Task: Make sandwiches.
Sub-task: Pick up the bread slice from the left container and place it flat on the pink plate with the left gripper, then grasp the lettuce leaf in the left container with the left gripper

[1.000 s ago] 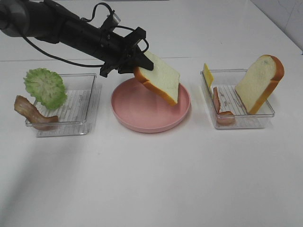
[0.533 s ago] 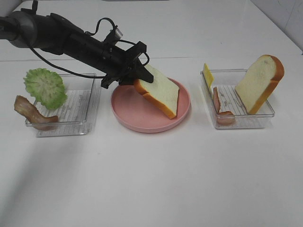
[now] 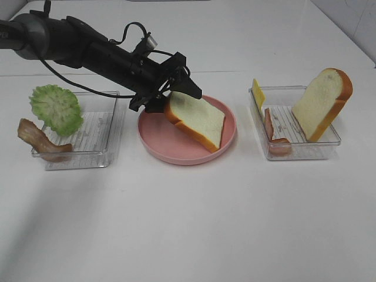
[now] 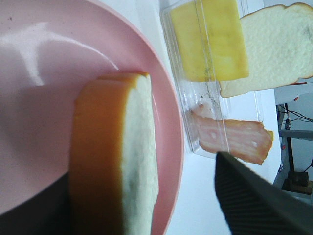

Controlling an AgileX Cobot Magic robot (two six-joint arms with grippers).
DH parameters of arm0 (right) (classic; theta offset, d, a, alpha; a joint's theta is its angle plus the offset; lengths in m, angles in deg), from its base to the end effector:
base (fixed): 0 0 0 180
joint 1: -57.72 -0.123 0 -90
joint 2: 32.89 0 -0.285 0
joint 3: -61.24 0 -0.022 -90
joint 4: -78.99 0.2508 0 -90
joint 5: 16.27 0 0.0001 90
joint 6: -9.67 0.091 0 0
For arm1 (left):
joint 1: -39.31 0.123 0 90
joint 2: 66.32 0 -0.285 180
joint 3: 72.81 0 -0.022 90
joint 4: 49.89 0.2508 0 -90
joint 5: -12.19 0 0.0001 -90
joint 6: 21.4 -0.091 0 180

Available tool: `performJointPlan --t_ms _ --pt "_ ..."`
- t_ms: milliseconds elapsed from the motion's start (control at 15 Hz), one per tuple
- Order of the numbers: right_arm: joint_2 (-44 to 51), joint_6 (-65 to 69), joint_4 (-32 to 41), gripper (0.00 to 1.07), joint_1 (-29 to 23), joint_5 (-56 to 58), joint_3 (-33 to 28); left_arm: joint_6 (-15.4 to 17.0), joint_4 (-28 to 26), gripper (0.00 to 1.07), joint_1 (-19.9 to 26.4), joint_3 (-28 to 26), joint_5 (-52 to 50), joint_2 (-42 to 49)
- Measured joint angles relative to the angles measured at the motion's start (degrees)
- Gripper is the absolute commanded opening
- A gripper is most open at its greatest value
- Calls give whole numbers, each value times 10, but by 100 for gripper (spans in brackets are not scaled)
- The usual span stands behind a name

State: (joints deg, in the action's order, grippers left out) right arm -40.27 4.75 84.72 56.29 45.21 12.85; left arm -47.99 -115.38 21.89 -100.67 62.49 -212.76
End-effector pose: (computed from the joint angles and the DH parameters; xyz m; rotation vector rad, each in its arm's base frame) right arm -0.0072 0.0078 0.2775 -0.1191 2.0398 0.0816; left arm 0.4631 -0.2121 0.1266 0.0943 2.6048 -1.2872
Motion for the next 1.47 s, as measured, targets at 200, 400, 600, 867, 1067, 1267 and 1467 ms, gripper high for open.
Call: performJointPlan --t_ms 200,400,600,867,1067,1267,1467 --pt "0 0 0 83 0 0 0 0 14 80 -1 -1 4 1" --pt "0 0 0 83 0 0 0 7 87 80 -1 -3 -4 19" --pt "0 0 0 83 0 0 0 28 149 80 -3 -10 -6 36" --pt "0 0 0 83 0 0 0 78 249 80 -5 -13 -10 62" --pt "0 0 0 83 0 0 0 138 354 80 -5 -13 -13 105" --pt "0 0 0 83 0 0 0 194 460 80 -5 -13 -12 155" --pt "0 0 0 83 0 0 0 255 576 79 -5 -14 11 206"
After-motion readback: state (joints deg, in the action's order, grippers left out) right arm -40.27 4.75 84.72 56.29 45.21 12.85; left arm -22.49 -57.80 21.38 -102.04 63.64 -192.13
